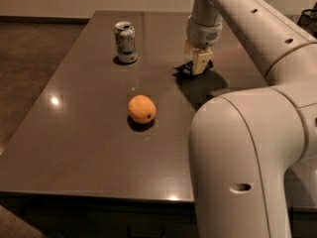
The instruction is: Move rxbar chocolate near 7up can
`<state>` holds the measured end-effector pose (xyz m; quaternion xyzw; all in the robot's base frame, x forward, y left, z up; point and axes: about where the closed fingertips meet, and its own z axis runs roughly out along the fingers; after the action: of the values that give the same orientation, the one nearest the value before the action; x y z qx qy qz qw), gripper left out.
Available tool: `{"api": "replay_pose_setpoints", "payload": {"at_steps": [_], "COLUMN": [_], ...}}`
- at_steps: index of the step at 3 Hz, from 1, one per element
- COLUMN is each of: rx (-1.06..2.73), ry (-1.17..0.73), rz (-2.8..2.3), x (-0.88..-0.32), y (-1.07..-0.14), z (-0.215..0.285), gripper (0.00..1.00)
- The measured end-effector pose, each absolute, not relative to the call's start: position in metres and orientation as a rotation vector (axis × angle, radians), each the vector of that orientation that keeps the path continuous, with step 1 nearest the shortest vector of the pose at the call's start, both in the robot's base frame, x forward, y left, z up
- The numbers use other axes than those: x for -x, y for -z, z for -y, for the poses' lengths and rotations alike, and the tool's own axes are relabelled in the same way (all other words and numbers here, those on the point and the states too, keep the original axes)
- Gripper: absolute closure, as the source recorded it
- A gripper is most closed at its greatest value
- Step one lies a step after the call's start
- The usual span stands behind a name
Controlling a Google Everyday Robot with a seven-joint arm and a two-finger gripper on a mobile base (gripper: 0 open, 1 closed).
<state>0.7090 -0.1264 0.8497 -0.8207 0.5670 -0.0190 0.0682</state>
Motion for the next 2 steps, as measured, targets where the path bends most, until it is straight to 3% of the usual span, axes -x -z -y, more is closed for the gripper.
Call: {"api": "replay_pose_setpoints", "payload": {"at_steps": [2], "rx": [2.460], "ry": [0.094], "rz": [-1.622], "x": [-0.686], "y": [-0.870], "z": [0.103], "gripper": [1.00]}}
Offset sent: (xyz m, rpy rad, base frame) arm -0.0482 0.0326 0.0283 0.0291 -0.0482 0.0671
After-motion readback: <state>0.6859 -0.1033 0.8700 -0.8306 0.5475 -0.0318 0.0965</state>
